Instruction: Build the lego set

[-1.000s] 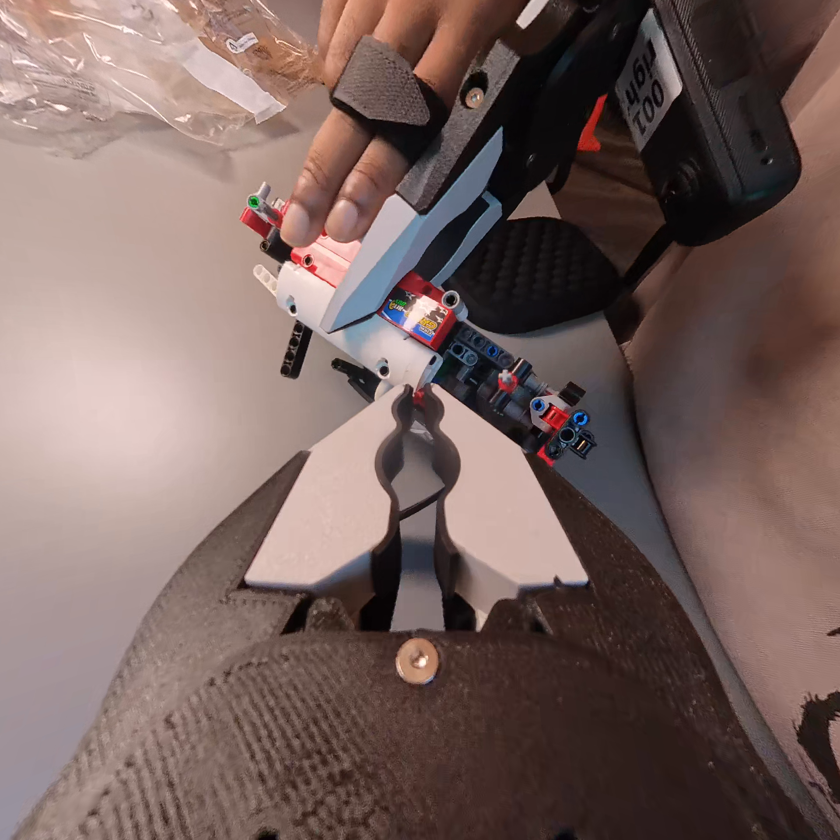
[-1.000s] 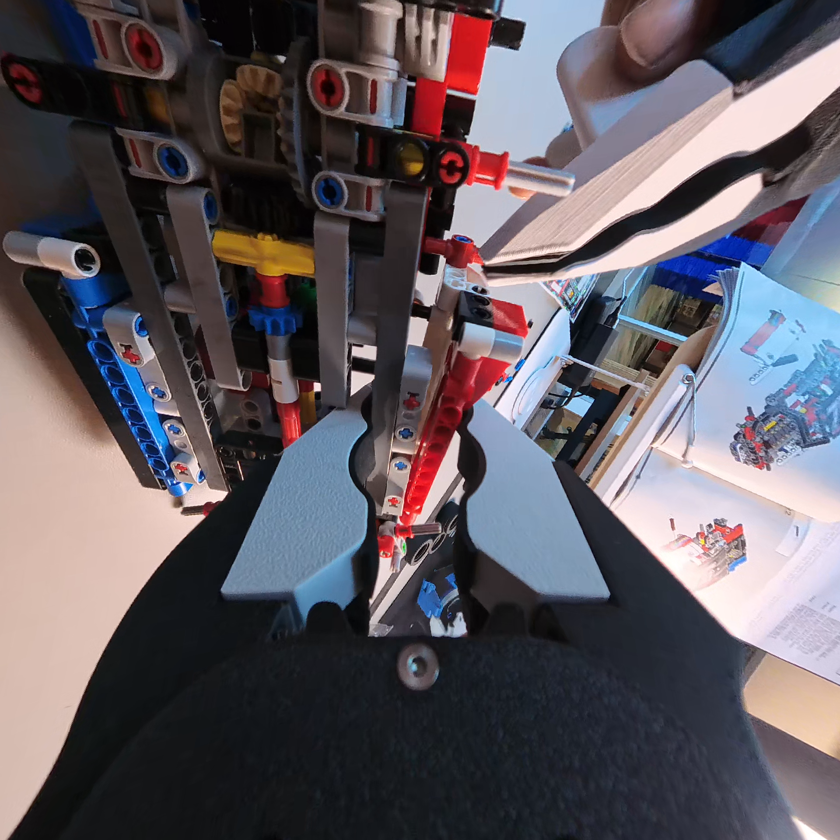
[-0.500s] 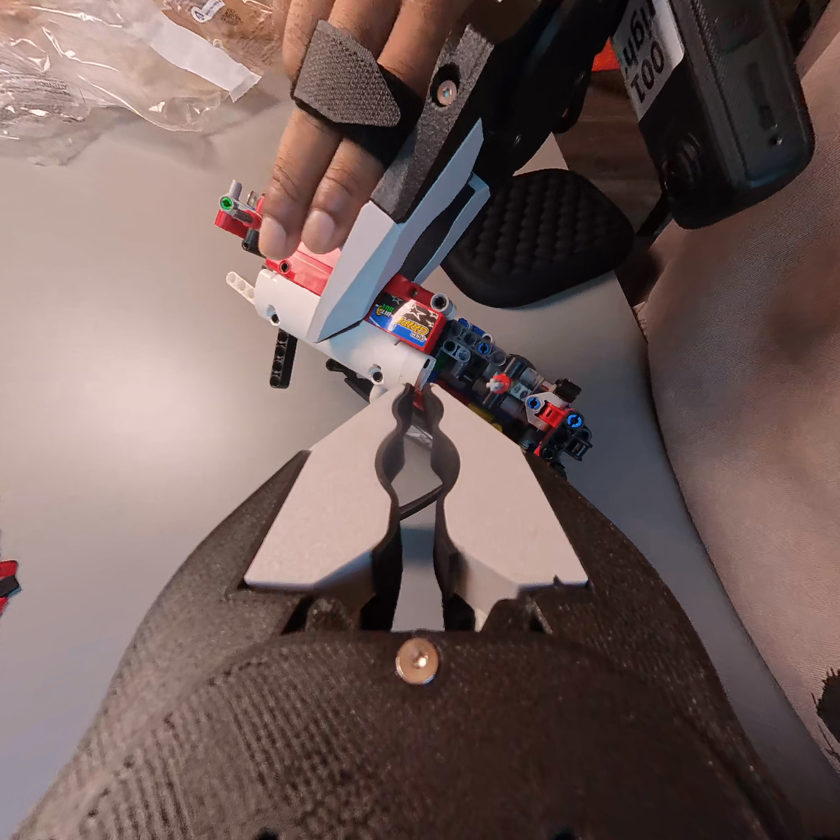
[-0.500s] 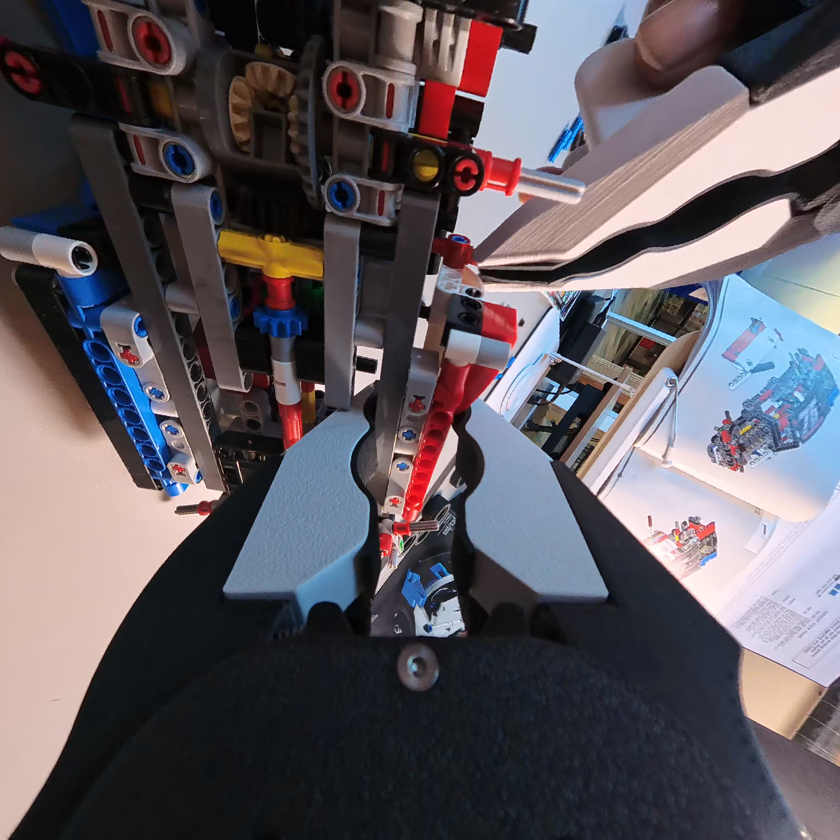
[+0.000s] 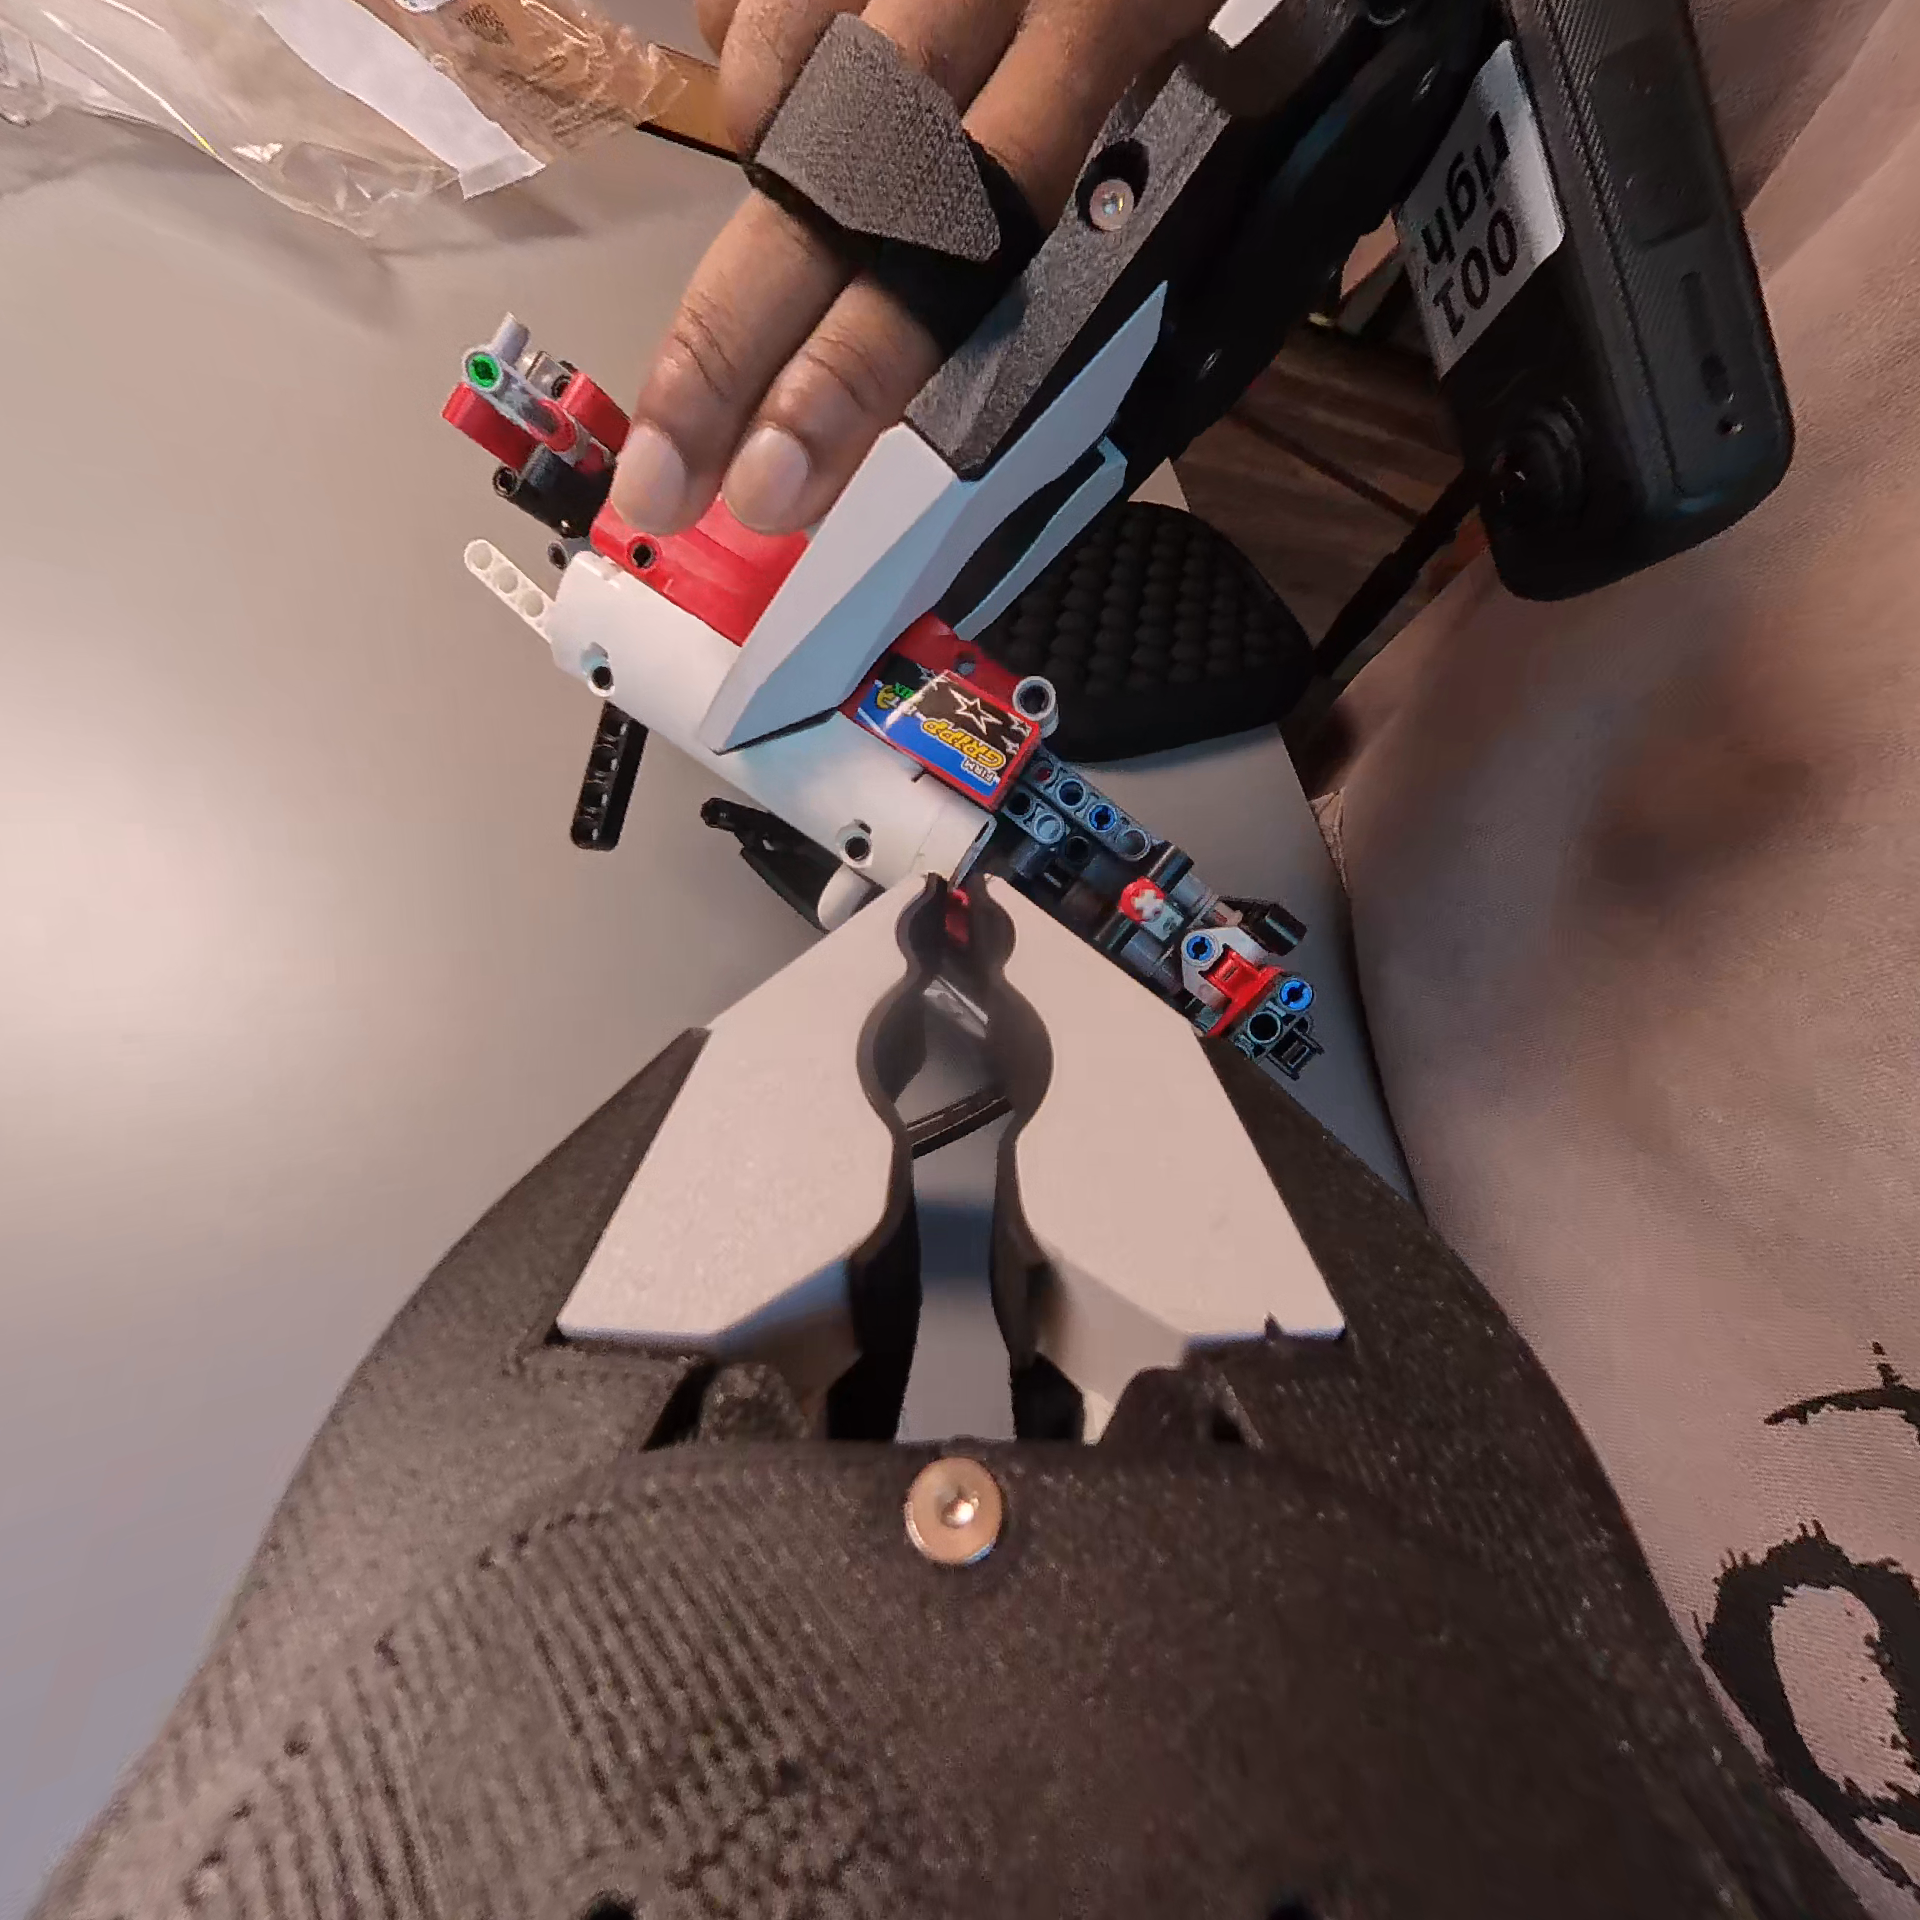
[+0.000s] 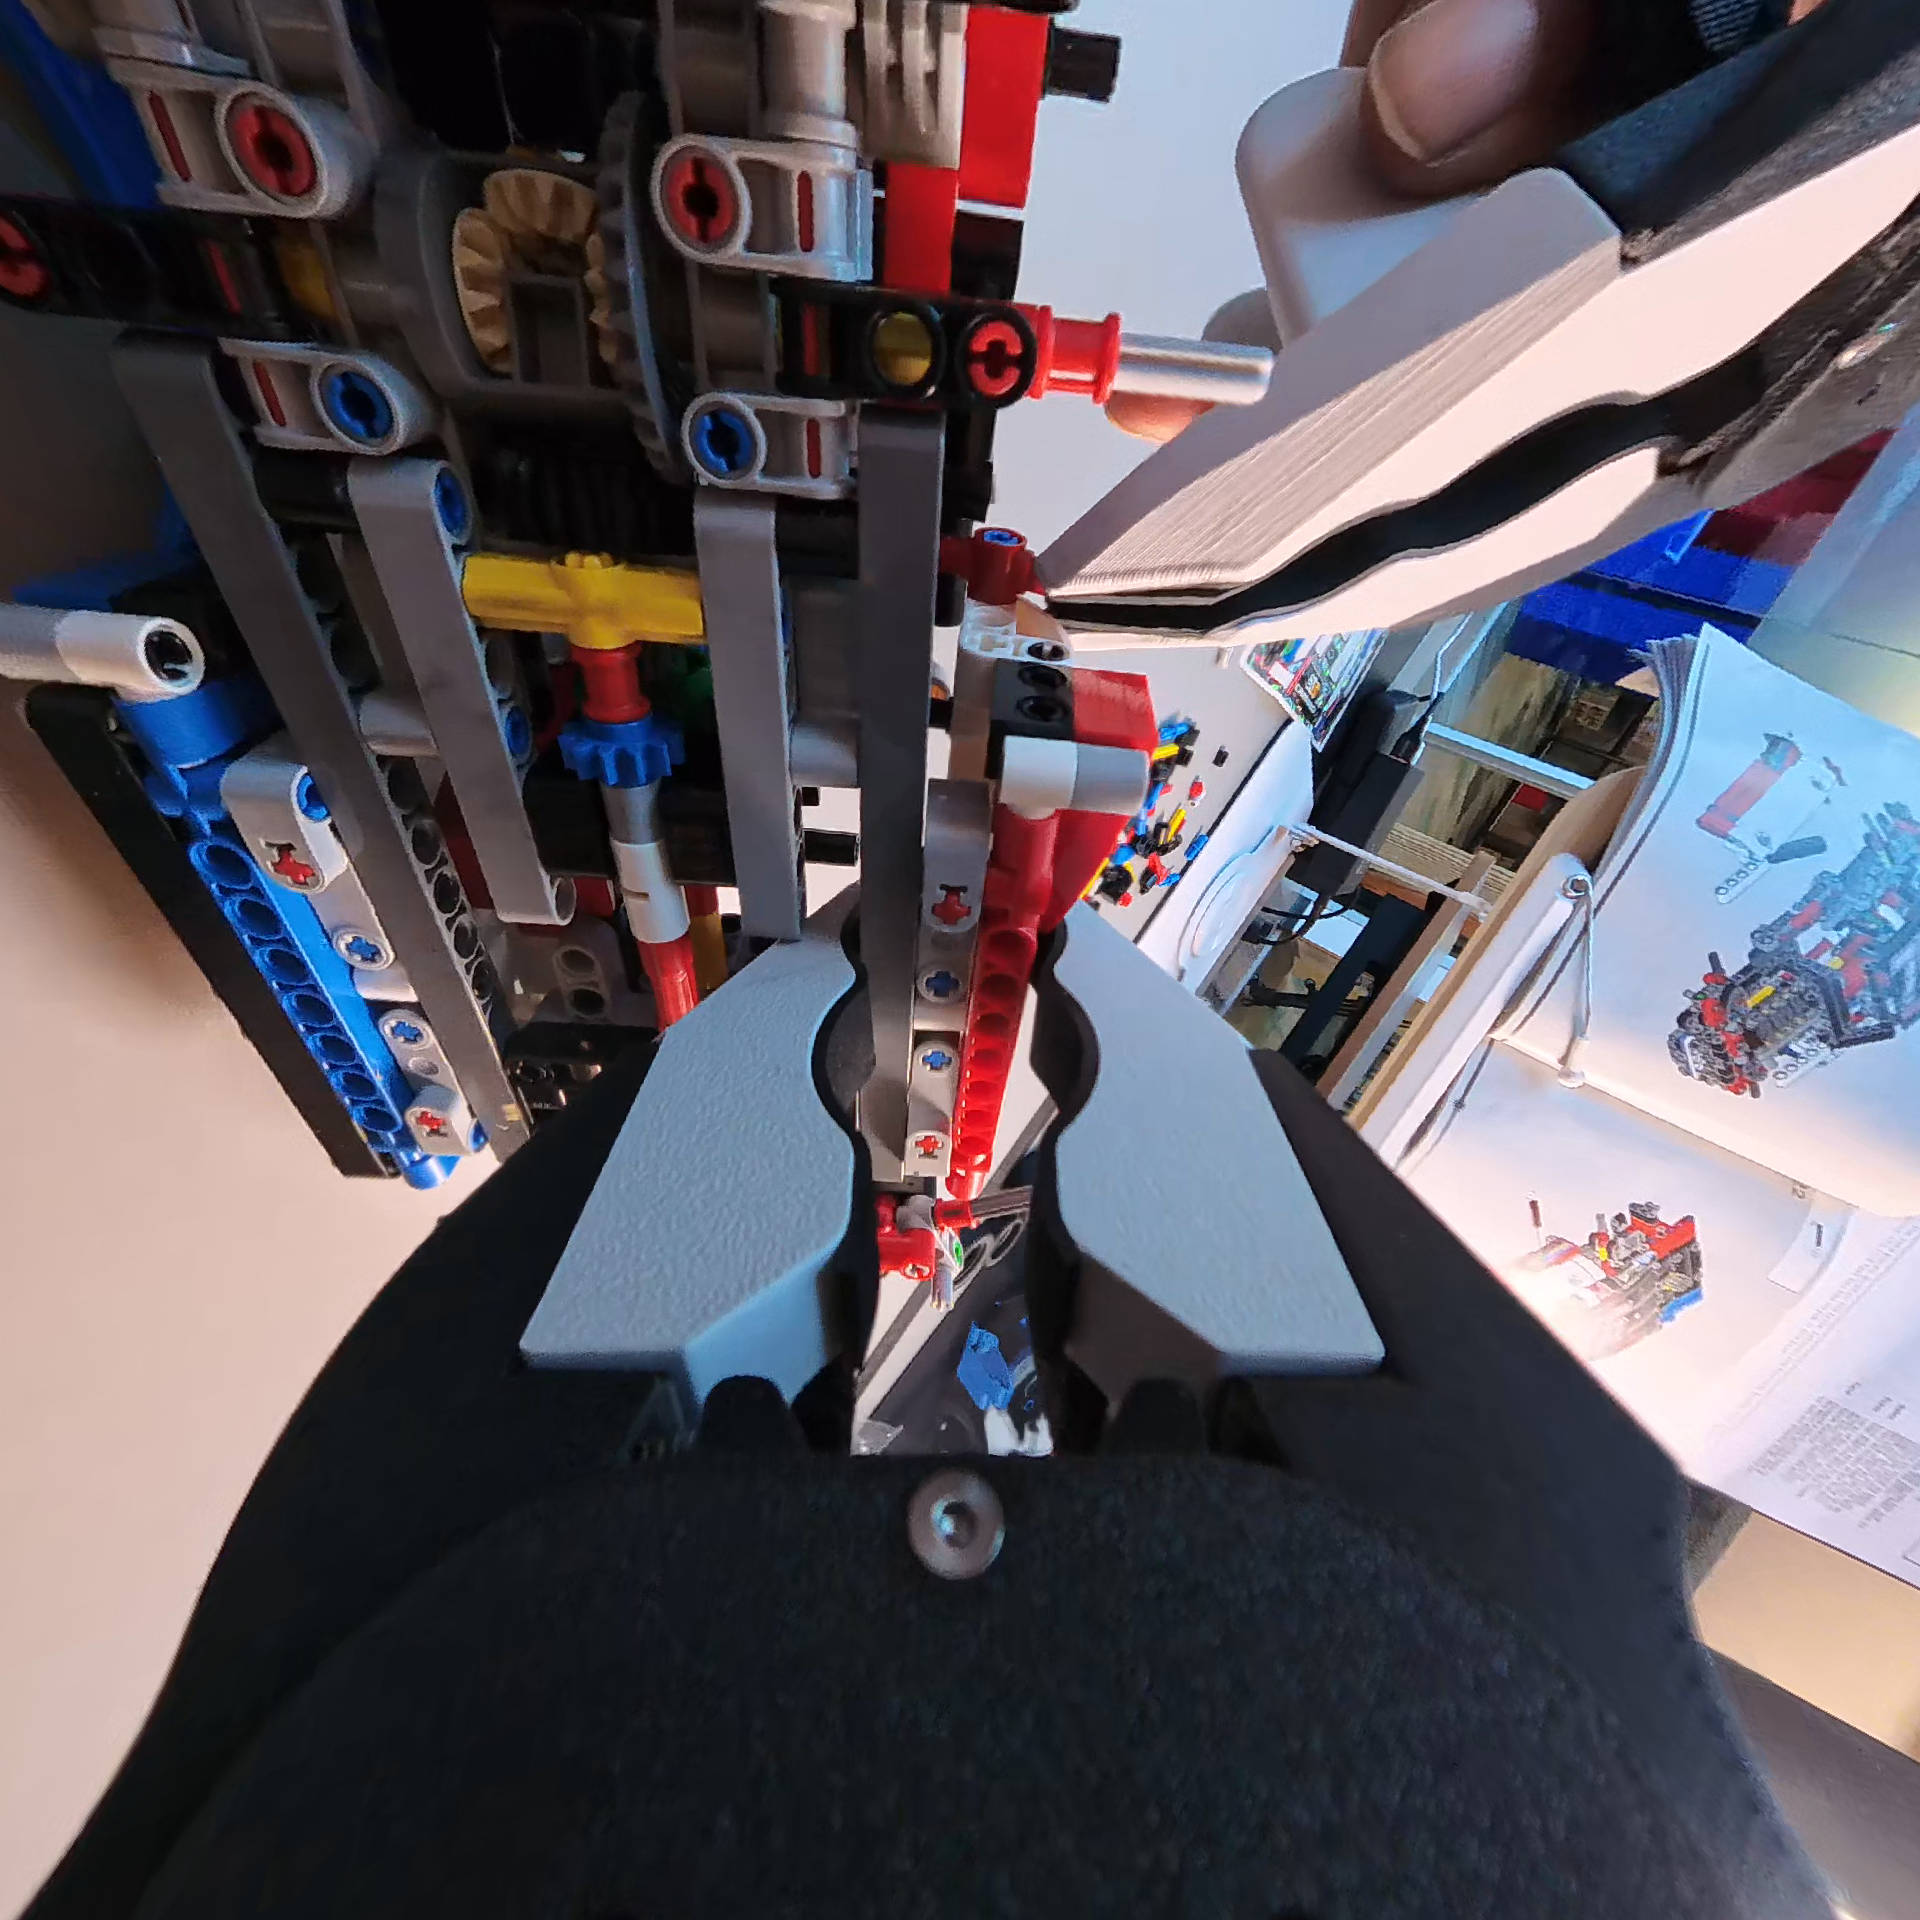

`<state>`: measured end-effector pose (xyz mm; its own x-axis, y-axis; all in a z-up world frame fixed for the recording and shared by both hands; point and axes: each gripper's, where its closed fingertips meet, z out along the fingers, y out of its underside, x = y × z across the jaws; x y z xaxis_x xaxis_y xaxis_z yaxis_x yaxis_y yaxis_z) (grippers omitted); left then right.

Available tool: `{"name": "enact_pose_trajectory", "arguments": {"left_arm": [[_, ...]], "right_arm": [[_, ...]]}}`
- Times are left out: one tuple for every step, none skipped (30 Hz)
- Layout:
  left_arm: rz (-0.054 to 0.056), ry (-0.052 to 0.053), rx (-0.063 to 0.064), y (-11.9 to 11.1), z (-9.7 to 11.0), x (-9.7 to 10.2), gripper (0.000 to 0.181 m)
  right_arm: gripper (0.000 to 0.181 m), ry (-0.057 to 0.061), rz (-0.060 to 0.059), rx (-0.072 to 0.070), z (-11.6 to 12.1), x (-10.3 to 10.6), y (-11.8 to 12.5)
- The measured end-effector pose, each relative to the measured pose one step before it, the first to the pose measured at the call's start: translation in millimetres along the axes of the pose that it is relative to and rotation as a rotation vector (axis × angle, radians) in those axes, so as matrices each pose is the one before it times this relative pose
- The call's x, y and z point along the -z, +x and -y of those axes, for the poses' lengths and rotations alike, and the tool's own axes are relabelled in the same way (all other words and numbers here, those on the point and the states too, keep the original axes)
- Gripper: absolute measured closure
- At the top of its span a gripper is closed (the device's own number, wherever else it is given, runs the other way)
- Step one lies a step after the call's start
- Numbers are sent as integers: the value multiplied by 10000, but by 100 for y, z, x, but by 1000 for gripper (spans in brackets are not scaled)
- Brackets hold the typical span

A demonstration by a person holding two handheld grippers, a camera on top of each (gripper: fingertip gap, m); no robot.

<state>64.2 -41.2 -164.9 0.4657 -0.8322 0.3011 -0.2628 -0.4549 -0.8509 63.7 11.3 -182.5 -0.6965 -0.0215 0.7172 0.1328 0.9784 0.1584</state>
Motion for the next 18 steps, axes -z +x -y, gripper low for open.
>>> {"name": "enact_pose_trajectory", "arguments": {"left_arm": [[-107, 157, 186, 28, 12, -97, 179], [-106, 156, 166, 60, -8, -105, 179], [-78, 129, 134, 56, -34, -128, 179], [-42, 78, 59, 59, -64, -151, 179], [-3, -36, -8, 7, -195, -186, 179], [84, -240, -20, -163, -544, -327, 179], [98, -412, -38, -207, -922, -564, 179], [-139, -159, -10, 309, -552, -613, 179], [-148, 67, -98, 536, -37, -299, 180], [35, 70, -214, 306, 197, 27, 180], [153, 133, -98, -36, 356, 181, 180], [112, 190, 110, -188, 347, 166, 180], [-1, 150, 255, -182, 162, 40, 180], [-143, 109, 253, -11, 47, -30, 179], [-196, 81, 189, 165, 37, -35, 179], [-161, 71, 82, 215, 56, -10, 176], [-124, 115, 63, 219, 163, 58, 170], [-123, 147, 123, 203, 240, 149, 165]], "right_arm": [[159, 2, 42, -52, -36, -25, 31], [159, 11, 7, -19, -28, 4, 12], [159, -16, -5, -40, 31, 103, -98], [159, -15, -24, -14, -30, 9, -5], [160, -10, -43, 8, -33, 4, -6], [161, -53, 34, 29, -71, -19, -98], [161, -176, 253, 97, -22, 52, -536], [160, -26, 133, 286, 85, -68, -441], [160, 21, -163, 260, 193, 18, -86], [160, 34, -293, 90, 151, 168, 174], [160, -52, -92, -198, -77, 238, 92], [160, -66, 93, -350, -273, 144, -88], [160, 18, 84, -312, -169, 96, -84], [161, 55, -49, -49, -6, 51, 0], [160, 18, -154, 177, 39, -16, 71], [160, 20, -171, 216, 79, -55, 99], [161, 64, -150, 131, 76, -75, 136], [161, 133, -213, 72, 64, -70, 302]]}}
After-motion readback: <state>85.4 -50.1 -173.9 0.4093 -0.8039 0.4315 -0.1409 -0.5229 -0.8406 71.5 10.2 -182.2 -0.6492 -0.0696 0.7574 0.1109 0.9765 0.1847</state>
